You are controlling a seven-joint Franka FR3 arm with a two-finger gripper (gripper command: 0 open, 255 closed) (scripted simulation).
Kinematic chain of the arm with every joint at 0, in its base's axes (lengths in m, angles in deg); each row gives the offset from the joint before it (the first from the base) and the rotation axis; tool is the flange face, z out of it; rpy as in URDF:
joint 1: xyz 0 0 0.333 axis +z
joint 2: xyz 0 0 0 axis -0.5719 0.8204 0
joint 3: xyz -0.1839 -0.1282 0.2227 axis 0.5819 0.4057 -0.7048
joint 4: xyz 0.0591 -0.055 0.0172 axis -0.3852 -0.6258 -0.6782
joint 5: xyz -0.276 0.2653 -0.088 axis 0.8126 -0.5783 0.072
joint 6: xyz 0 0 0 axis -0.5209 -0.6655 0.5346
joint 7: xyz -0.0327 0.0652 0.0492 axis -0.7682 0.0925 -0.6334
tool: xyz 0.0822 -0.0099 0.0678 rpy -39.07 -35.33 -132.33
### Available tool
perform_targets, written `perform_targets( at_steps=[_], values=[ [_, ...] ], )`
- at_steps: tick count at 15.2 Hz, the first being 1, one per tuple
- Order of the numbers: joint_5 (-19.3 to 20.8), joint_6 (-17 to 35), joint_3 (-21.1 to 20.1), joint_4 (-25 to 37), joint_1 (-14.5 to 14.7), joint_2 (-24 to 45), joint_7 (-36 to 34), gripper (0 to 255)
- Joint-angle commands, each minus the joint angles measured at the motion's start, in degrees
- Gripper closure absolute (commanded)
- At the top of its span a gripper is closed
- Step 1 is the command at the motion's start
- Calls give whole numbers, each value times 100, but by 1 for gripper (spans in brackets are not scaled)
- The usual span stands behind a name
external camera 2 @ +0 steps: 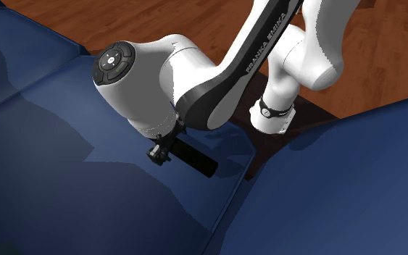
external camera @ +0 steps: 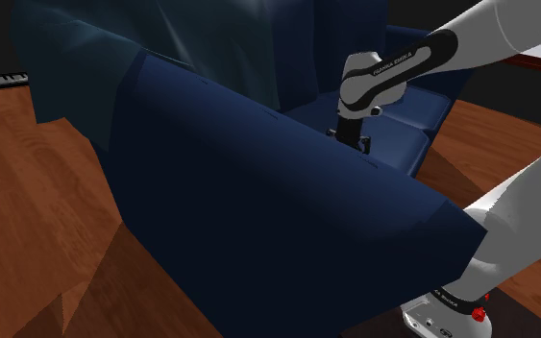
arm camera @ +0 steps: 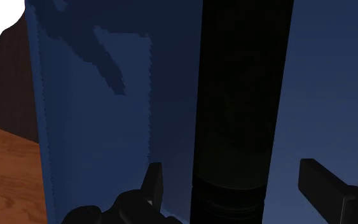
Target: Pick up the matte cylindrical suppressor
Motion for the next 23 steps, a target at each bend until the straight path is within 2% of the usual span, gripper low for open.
perform_targets(
  at_steps=[1,3,4,13,23],
  values=[
    [15,133,-3,-48,-1,83,-22,0],
    [15,133,-3,-48,-1,83,-22,0],
    [15,133,-5,-48,1,84,-25,255],
    [15,133,-3,-48,0,83,-22,255],
    [-70,-680,9,292,10,-396,75,255]
  ],
)
